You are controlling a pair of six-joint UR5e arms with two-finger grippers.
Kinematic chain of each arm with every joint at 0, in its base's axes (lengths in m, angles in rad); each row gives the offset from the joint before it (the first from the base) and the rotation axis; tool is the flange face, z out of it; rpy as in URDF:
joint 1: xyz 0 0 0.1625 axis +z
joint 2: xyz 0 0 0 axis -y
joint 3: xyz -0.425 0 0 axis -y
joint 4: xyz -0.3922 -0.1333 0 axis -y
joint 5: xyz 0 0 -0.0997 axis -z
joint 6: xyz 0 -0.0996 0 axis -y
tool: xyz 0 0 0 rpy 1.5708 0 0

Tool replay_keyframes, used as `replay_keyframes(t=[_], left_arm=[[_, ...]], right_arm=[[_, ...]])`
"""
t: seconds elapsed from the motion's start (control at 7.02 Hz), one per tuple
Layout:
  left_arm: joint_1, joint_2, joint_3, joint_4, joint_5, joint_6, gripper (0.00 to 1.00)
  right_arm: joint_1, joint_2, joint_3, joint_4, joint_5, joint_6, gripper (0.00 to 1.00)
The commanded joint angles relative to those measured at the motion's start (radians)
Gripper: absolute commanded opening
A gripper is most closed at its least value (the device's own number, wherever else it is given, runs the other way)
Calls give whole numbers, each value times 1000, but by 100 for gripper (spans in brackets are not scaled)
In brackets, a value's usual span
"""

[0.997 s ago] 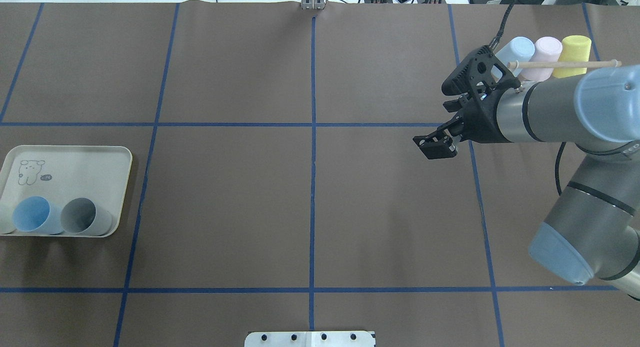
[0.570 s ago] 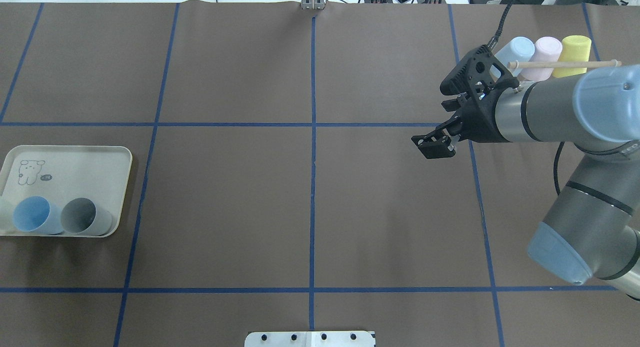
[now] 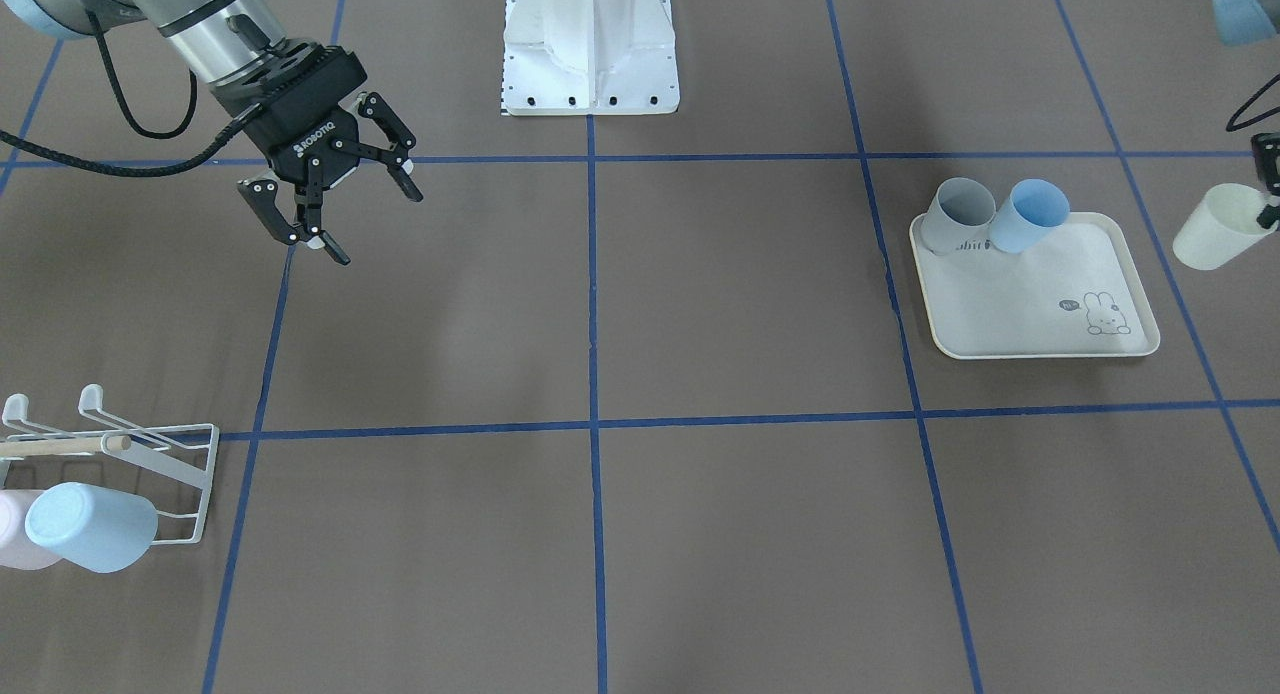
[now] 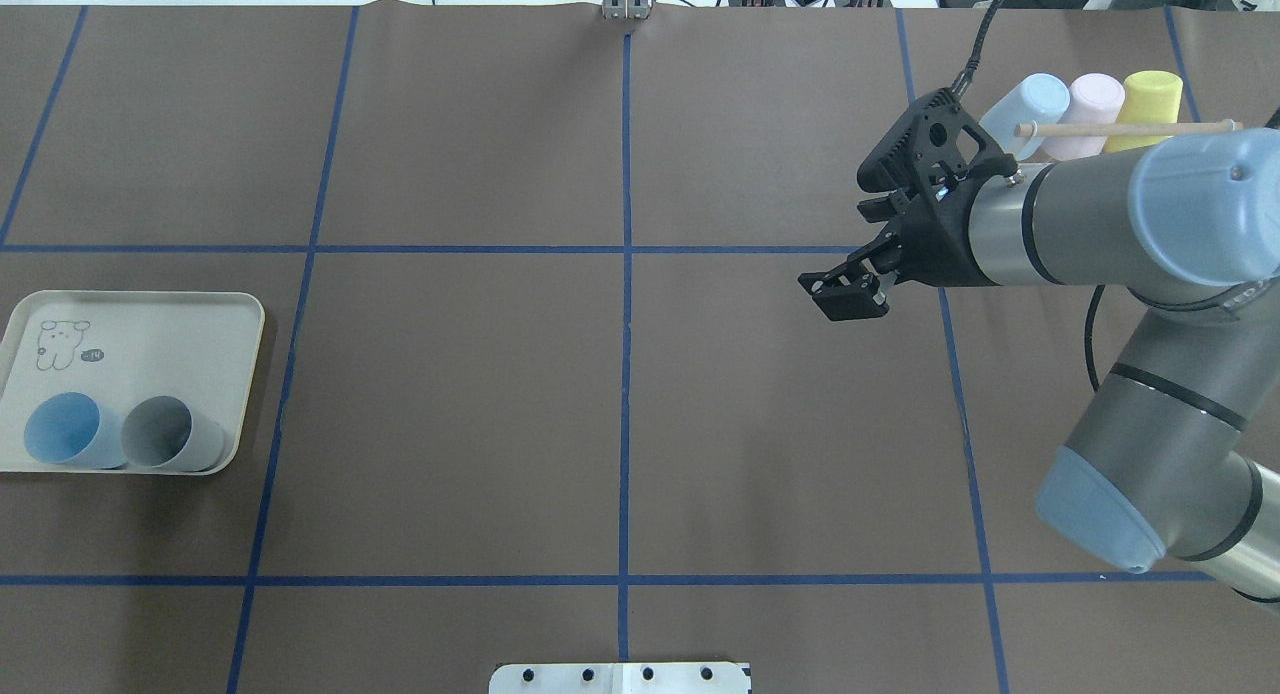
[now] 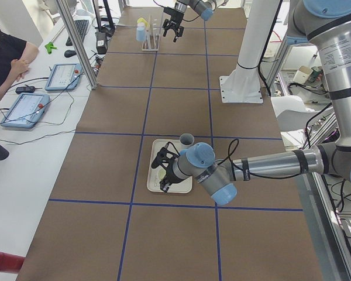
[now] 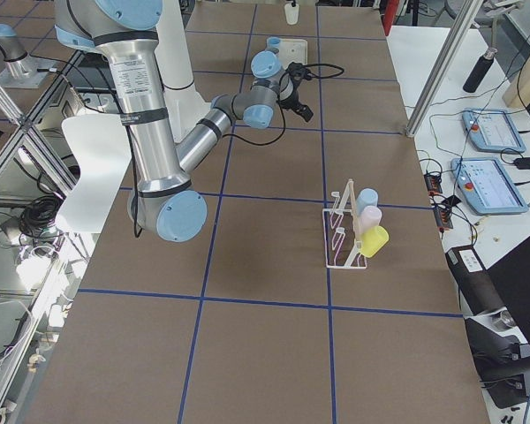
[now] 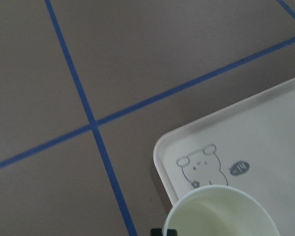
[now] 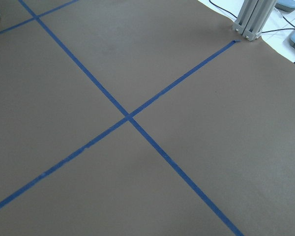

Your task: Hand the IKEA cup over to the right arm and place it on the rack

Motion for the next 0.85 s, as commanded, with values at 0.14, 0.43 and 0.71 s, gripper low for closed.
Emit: replay_keyframes(t=[0.14, 0.43, 0.71], left_arm=[[-47, -151, -232, 250, -187, -417, 0], [-37, -299, -273, 233, -362, -745, 0], [83, -393, -277, 99, -429, -1051, 0]], right_arm=[[-65, 18, -61, 214, -2, 11, 99], [-99, 18, -150, 458, -2, 8, 99], [-149, 29, -184, 626, -46, 0, 99]])
